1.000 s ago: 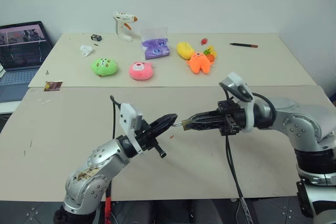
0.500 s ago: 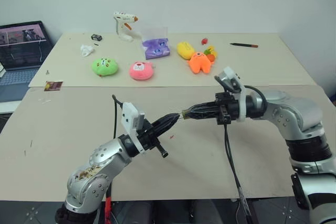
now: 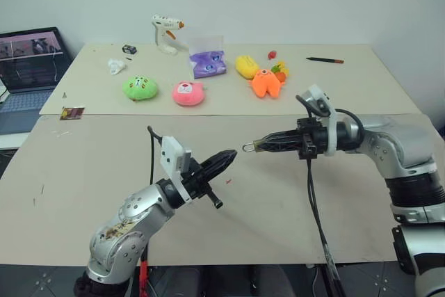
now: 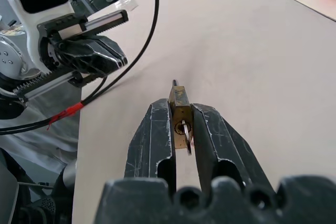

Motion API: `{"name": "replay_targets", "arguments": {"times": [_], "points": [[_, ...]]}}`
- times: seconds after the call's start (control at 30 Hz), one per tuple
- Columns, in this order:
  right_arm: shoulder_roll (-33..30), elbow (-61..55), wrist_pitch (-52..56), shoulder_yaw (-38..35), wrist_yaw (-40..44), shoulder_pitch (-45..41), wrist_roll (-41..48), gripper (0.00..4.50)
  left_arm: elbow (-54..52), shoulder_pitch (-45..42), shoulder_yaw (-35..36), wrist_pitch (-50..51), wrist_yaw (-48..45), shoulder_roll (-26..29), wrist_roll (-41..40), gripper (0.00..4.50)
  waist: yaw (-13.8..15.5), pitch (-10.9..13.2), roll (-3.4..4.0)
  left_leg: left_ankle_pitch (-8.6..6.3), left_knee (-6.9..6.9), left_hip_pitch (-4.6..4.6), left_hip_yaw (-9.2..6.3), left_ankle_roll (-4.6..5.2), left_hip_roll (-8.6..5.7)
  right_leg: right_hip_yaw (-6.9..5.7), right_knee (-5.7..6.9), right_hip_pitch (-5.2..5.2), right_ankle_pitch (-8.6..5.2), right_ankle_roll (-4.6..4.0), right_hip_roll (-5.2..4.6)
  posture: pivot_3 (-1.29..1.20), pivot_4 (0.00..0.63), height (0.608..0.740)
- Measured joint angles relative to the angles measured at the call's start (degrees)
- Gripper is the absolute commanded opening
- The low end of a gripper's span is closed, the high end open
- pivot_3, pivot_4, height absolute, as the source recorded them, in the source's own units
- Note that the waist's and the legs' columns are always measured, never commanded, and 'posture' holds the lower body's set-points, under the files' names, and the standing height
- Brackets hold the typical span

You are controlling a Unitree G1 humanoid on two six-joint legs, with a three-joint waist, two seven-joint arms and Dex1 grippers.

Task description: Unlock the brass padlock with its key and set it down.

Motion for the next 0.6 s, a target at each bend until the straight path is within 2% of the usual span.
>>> {"name": "replay_targets", "arguments": {"times": [0.17, 0.4, 0.6], "points": [[-1.6, -2.3, 0.4, -0.8, 1.3, 1.1, 0.6, 0.18, 0.0, 0.0, 0.0, -0.3, 0.0, 0.0, 0.4, 0.04, 0.2, 0.0, 0.0, 0.0, 0.0, 0.0, -0.01, 0.0, 0.0, 0.0, -0.01, 0.01, 0.0, 0.0, 0.0, 0.0, 0.15, 0.739], [-2.1, -10.5, 4.0, -4.1, 1.1, 3.1, 6.5, 0.18, 0.0, -0.1, 0.0, -0.3, -0.2, -0.1, 0.6, 0.04, 0.2, 0.0, 0.0, 0.0, 0.01, 0.0, -0.01, 0.01, 0.01, -0.01, -0.01, 0.02, 0.0, 0.0, 0.0, 0.0, 0.15, 0.739], [-1.6, -12.8, 6.8, -5.0, -0.7, 3.5, 10.1, 0.18, 0.3, -0.5, -0.2, -0.5, -1.8, 0.1, 0.7, 0.04, 0.2, 0.0, 0.0, -0.01, 0.01, 0.0, -0.01, 0.01, 0.01, -0.01, -0.01, 0.02, 0.0, 0.0, 0.0, 0.0, 0.15, 0.739]]}}
